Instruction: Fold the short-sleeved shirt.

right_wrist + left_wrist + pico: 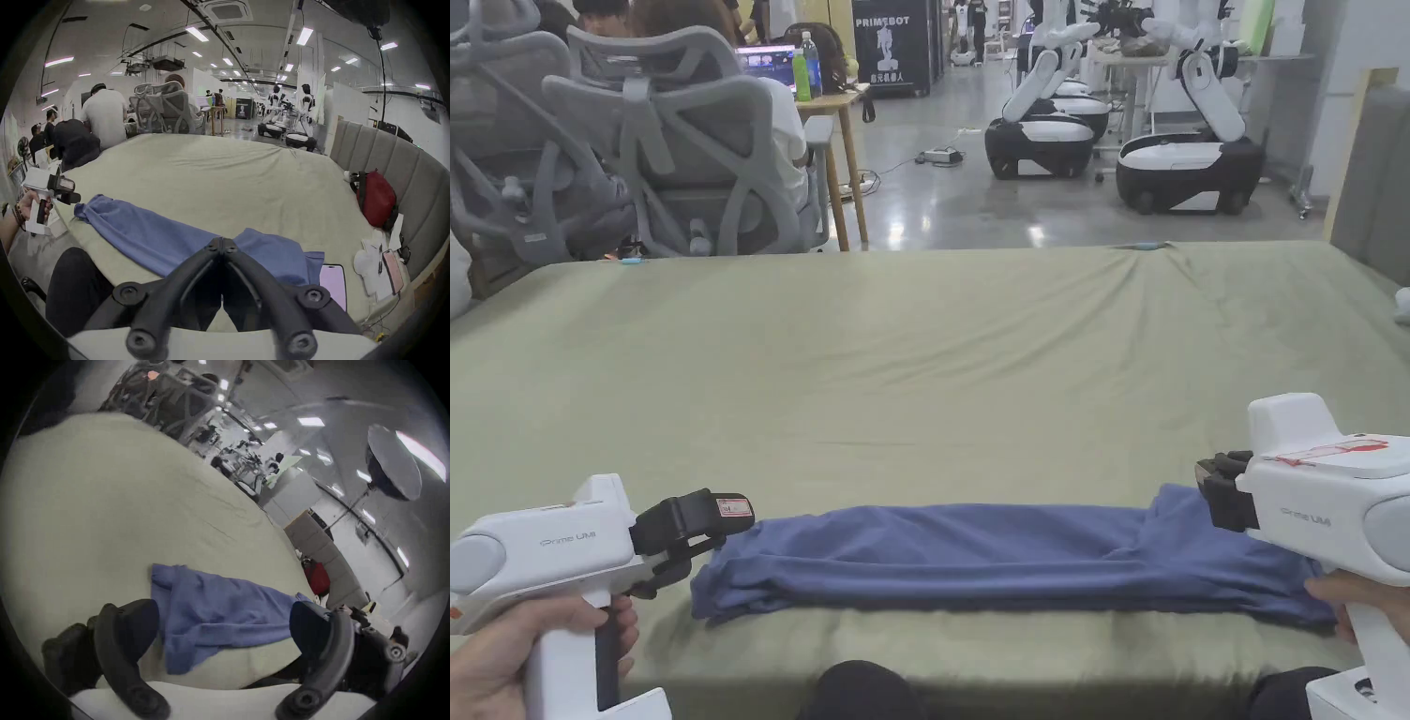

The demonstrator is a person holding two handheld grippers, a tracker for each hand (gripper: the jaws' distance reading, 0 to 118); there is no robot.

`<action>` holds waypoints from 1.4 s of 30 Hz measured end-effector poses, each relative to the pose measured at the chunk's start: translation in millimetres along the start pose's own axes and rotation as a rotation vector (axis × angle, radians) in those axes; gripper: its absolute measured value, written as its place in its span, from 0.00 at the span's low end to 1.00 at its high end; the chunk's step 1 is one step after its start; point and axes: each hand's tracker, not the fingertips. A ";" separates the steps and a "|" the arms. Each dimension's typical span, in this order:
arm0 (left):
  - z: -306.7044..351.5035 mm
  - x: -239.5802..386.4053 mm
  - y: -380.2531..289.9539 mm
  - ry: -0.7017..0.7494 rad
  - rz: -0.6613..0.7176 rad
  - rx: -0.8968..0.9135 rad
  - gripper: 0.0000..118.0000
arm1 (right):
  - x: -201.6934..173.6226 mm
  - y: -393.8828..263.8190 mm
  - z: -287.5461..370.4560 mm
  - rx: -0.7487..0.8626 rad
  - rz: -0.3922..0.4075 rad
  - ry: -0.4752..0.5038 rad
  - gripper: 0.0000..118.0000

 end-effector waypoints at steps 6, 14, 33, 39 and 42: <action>12.4 -27.1 54.6 -0.144 0.136 -0.024 1.00 | -11.5 3.7 -5.4 -0.019 0.005 0.019 0.00; 12.2 9.4 9.3 -0.247 0.035 -0.148 0.97 | -17.8 11.8 -10.8 -0.022 0.021 0.032 0.00; -34.5 -140.2 103.7 0.199 0.042 0.134 0.07 | -39.1 20.3 -29.3 -0.017 0.042 0.004 0.00; -2.5 -113.6 98.6 0.148 0.062 0.111 0.07 | -53.4 19.6 -39.3 -0.033 0.049 0.031 0.00; 52.0 -41.7 117.6 -0.040 0.139 0.112 0.07 | -54.9 19.7 -39.7 -0.035 0.052 0.043 0.00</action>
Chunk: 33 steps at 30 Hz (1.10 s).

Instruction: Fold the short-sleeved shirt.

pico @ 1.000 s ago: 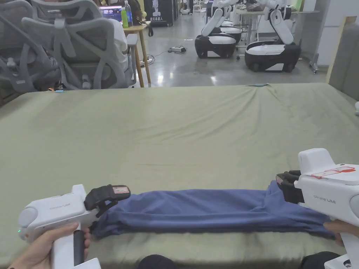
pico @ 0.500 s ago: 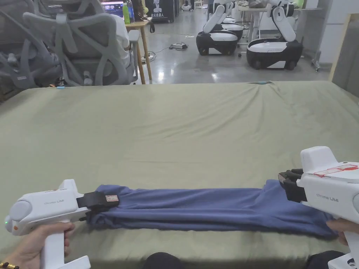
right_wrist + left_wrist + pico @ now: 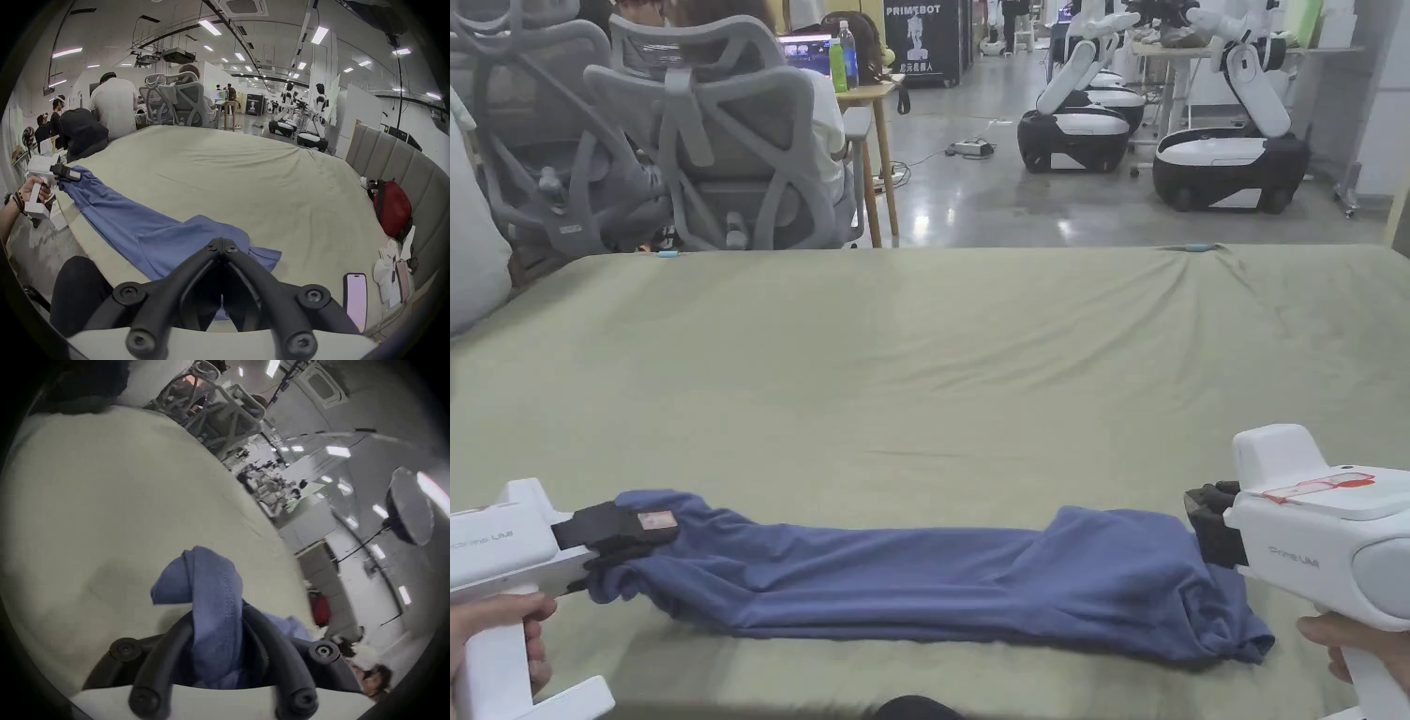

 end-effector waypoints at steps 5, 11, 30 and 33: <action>-2.6 74.2 -63.0 -0.069 -0.112 -0.092 0.07 | 3.3 0.1 2.3 0.018 -0.011 0.018 0.00; -91.5 108.0 -160.7 0.044 -0.190 -0.258 0.07 | 14.8 -8.5 11.5 0.033 -0.045 0.018 0.00; -107.7 102.7 -141.8 0.031 -0.206 -0.170 0.89 | 40.0 -35.5 11.8 0.051 -0.103 0.089 0.00; -106.9 67.9 -155.7 0.101 -0.237 -0.208 0.16 | 34.3 -33.6 8.6 0.054 -0.107 0.106 0.00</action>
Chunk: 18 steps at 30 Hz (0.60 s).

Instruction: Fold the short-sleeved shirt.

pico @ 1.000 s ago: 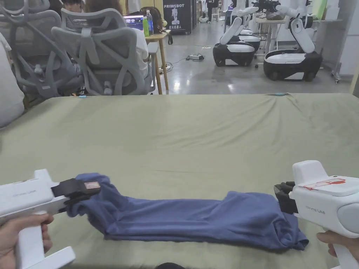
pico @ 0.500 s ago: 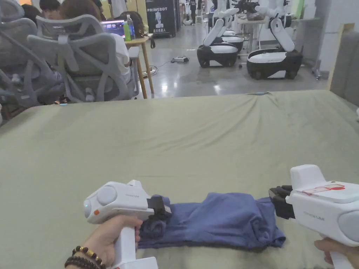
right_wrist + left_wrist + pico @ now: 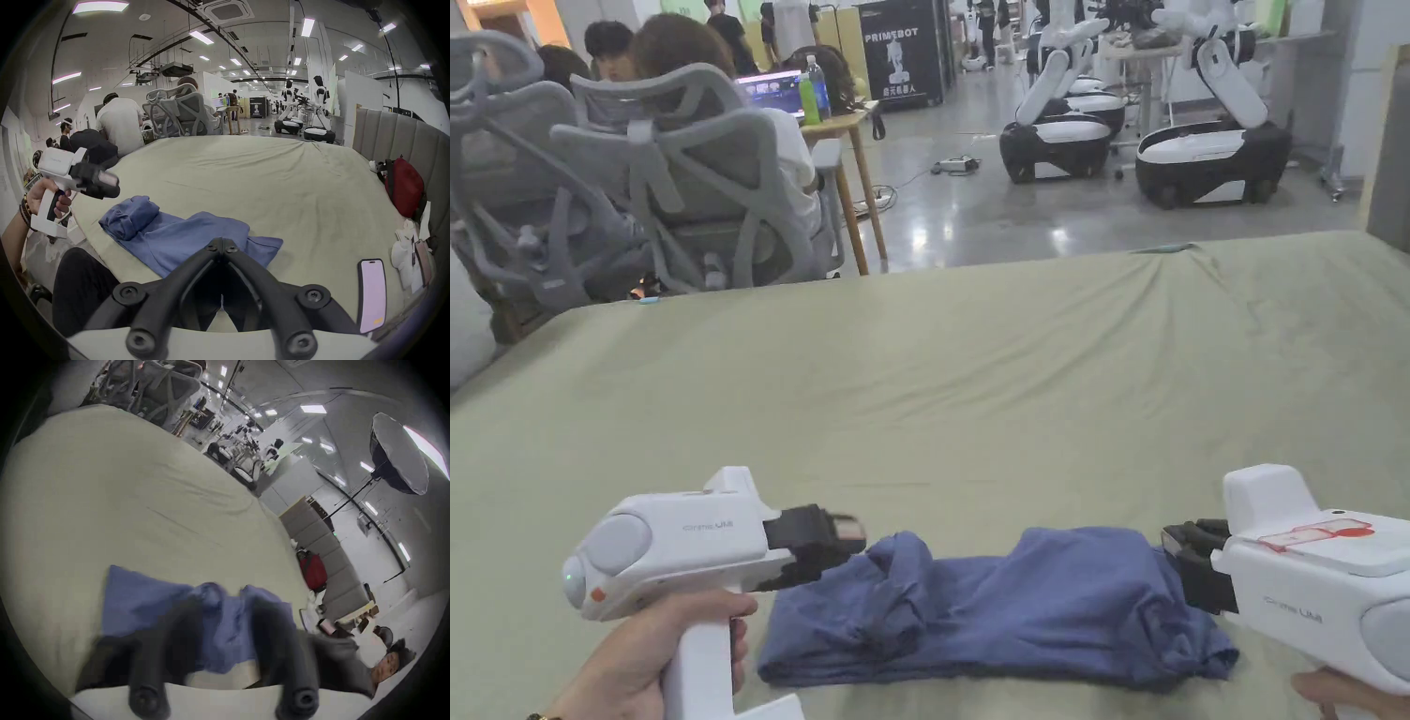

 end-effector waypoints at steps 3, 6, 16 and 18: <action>-17.9 -34.2 -35.1 0.067 -0.060 -0.058 0.00 | -3.5 1.8 -4.0 -0.001 0.004 0.011 0.00; -21.7 -30.1 -44.0 0.031 -0.038 -0.100 0.00 | -5.4 2.5 -4.7 -0.003 0.001 0.019 0.00; -86.9 23.9 -105.8 -0.004 -0.115 -0.252 0.00 | 4.1 0.3 17.8 -0.011 0.009 -0.019 0.00; -104.5 25.2 -108.9 0.024 -0.121 -0.234 0.00 | 7.2 -1.6 21.1 -0.012 0.007 -0.033 0.00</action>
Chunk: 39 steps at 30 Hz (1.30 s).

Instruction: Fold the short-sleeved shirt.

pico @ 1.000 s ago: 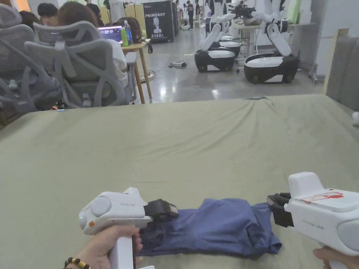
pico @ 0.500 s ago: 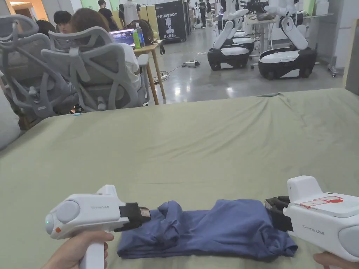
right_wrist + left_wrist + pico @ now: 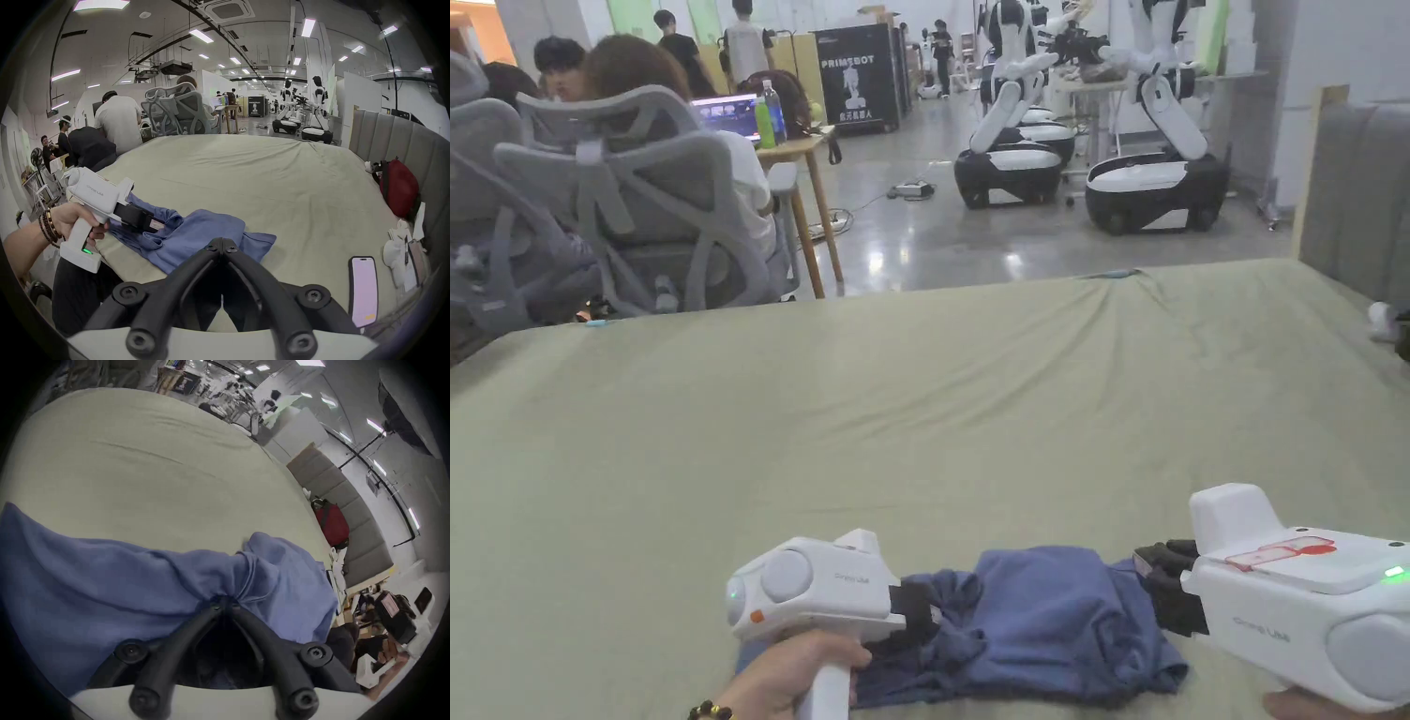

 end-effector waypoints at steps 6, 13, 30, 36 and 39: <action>52.8 6.0 25.1 -0.072 0.052 0.057 0.00 | 5.6 -2.8 2.8 -0.001 -0.018 -0.011 0.00; 124.6 -12.1 74.3 -0.096 0.101 0.248 0.00 | -1.8 1.9 0.0 0.023 -0.022 0.023 0.00; 71.8 -103.3 75.4 0.085 0.133 0.248 0.88 | -17.4 -0.8 -8.0 0.004 -0.012 0.061 0.00; 94.9 -99.3 105.5 -0.047 0.269 0.279 0.64 | -16.4 -5.8 -7.6 -0.012 -0.024 0.040 0.00; 146.3 -71.2 109.9 -0.219 0.337 0.236 0.38 | -18.1 -7.3 -10.8 -0.023 -0.020 0.036 0.00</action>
